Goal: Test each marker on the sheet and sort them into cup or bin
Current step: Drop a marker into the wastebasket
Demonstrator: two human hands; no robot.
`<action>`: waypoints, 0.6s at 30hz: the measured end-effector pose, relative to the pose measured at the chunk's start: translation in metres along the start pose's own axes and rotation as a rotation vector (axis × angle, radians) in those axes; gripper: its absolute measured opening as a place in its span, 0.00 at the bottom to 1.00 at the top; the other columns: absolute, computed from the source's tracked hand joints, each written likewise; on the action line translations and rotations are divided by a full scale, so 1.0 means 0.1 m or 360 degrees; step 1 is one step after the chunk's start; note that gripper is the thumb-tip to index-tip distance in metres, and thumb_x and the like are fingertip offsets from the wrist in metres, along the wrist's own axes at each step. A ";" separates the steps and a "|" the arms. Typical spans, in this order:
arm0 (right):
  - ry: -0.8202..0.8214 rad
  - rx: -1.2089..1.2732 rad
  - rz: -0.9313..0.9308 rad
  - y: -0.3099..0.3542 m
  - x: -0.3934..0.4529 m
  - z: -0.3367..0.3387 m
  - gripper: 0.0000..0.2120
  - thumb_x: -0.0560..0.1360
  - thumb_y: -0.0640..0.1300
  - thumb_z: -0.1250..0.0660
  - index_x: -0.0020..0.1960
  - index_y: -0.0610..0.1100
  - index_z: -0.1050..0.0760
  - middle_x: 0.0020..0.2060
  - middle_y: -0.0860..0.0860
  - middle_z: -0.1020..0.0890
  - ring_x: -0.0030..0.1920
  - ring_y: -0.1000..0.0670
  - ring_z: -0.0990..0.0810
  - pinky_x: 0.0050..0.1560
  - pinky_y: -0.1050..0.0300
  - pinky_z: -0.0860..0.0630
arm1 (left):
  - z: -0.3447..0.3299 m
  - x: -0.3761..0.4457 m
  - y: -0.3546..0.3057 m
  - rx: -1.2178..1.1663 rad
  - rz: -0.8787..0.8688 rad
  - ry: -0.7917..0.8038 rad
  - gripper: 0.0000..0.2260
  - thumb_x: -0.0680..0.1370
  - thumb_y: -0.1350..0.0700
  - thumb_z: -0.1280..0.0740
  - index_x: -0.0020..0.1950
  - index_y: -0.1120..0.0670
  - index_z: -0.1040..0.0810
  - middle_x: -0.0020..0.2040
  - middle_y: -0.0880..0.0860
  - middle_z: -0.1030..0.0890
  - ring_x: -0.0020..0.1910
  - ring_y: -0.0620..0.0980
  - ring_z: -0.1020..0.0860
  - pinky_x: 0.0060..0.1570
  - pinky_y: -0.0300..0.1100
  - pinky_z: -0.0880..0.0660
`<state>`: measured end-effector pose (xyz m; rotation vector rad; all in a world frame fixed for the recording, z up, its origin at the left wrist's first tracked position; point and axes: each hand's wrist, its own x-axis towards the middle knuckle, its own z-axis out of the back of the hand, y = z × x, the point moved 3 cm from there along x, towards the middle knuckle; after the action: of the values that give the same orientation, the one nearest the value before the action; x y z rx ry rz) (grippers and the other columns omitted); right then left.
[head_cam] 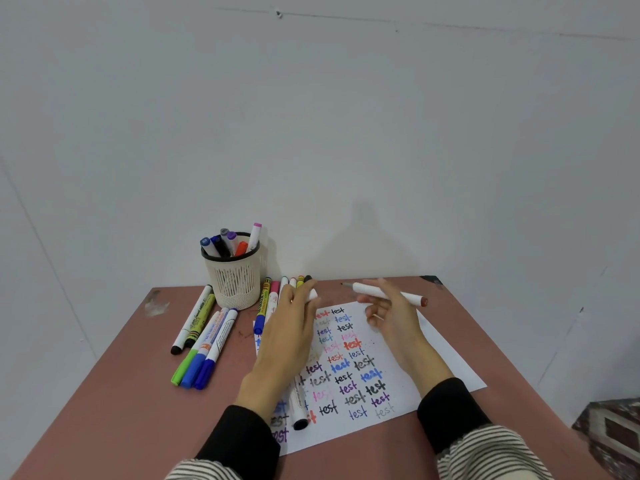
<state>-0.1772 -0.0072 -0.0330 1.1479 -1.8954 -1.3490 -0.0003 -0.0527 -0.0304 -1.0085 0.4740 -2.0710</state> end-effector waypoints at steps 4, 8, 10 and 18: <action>0.0034 0.0204 -0.0167 0.00 -0.05 -0.01 0.15 0.80 0.46 0.40 0.48 0.35 0.22 0.31 0.44 0.22 0.25 0.53 0.33 0.30 0.62 0.38 | 0.01 -0.01 -0.01 -0.0219 0.0041 0.0130 0.19 0.85 0.54 0.49 0.76 0.45 0.38 0.52 0.44 0.34 0.50 0.28 0.34 0.50 0.22 0.37; 0.0092 0.0254 -0.0163 0.02 -0.10 -0.02 0.13 0.79 0.46 0.39 0.42 0.38 0.26 0.29 0.45 0.24 0.23 0.53 0.35 0.28 0.61 0.42 | -0.01 0.01 0.05 -0.0431 0.0068 0.0104 0.09 0.83 0.51 0.43 0.63 0.44 0.29 0.56 0.39 0.26 0.54 0.30 0.28 0.57 0.34 0.30; 0.0098 0.0239 -0.0145 0.01 -0.12 -0.02 0.12 0.79 0.45 0.39 0.40 0.40 0.27 0.28 0.45 0.25 0.22 0.53 0.35 0.27 0.62 0.41 | -0.03 0.01 0.07 -0.0530 0.0105 0.0105 0.06 0.83 0.51 0.40 0.57 0.46 0.26 0.50 0.40 0.23 0.48 0.37 0.25 0.49 0.35 0.28; 0.0126 0.0064 -0.0113 -0.03 -0.13 -0.04 0.11 0.78 0.44 0.35 0.38 0.43 0.30 0.25 0.48 0.30 0.23 0.53 0.38 0.27 0.61 0.43 | -0.06 0.03 0.01 -0.0645 0.0122 0.0226 0.05 0.81 0.55 0.36 0.54 0.52 0.21 0.38 0.42 0.24 0.35 0.35 0.29 0.38 0.29 0.32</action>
<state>-0.1669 0.0022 -0.0335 1.2805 -1.8493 -1.2885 -0.0052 -0.0554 -0.0335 -1.0525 1.0206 -2.0286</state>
